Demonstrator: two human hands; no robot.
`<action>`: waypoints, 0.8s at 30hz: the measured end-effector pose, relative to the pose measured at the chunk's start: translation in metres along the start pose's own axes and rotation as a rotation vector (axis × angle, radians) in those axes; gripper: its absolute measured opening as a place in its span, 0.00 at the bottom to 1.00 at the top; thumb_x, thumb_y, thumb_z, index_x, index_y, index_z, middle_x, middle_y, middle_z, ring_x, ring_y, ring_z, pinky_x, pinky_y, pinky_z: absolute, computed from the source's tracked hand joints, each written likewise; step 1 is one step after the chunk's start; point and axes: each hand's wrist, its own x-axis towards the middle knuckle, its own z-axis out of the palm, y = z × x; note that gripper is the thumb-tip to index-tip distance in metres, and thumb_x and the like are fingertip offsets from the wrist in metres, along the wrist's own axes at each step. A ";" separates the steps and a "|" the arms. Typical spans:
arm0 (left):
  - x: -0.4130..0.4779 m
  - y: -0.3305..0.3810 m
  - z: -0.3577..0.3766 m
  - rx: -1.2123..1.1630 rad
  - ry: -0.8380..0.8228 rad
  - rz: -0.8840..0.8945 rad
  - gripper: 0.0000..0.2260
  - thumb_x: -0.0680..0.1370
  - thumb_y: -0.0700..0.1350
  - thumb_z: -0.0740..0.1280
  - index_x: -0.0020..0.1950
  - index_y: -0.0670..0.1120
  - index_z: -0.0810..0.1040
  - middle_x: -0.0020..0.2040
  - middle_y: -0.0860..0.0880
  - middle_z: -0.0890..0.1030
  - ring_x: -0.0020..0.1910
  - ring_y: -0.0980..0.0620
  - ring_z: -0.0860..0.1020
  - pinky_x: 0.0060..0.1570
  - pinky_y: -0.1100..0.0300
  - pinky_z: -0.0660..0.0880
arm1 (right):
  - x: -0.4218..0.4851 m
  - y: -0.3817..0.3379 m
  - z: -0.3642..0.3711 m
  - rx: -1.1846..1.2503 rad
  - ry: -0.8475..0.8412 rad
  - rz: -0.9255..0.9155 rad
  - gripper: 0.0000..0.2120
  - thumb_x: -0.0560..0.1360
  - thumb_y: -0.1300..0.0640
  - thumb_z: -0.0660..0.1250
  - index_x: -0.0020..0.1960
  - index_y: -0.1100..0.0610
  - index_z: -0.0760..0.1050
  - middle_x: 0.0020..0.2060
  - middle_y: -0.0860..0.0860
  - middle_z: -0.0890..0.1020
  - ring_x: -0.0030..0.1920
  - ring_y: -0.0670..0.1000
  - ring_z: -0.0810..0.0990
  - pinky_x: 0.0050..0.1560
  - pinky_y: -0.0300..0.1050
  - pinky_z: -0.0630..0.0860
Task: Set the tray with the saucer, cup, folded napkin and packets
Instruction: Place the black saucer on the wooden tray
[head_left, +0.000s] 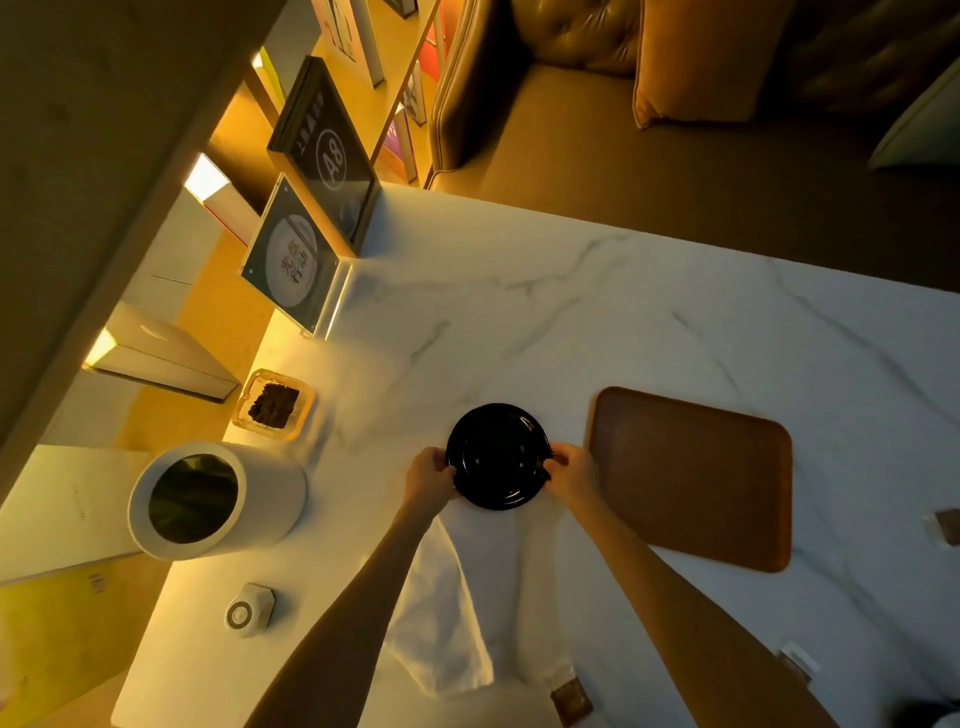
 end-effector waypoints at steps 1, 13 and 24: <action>-0.002 0.002 0.001 0.008 0.005 0.006 0.10 0.76 0.31 0.63 0.58 0.36 0.74 0.50 0.38 0.79 0.46 0.40 0.81 0.47 0.46 0.82 | 0.000 -0.001 -0.002 0.020 -0.013 0.006 0.15 0.74 0.70 0.61 0.59 0.64 0.78 0.51 0.62 0.83 0.50 0.59 0.81 0.51 0.55 0.79; -0.030 0.051 0.067 0.092 -0.075 0.183 0.09 0.75 0.31 0.62 0.54 0.37 0.75 0.48 0.40 0.80 0.46 0.41 0.82 0.47 0.43 0.82 | -0.006 0.025 -0.091 0.256 0.046 0.040 0.16 0.75 0.72 0.61 0.62 0.66 0.74 0.49 0.60 0.80 0.47 0.57 0.80 0.47 0.53 0.81; -0.048 0.074 0.158 0.506 -0.098 0.317 0.04 0.74 0.34 0.61 0.46 0.36 0.74 0.47 0.37 0.80 0.41 0.44 0.75 0.38 0.51 0.72 | -0.007 0.087 -0.159 0.252 0.142 0.111 0.17 0.75 0.68 0.64 0.63 0.63 0.75 0.44 0.55 0.81 0.42 0.50 0.80 0.40 0.44 0.81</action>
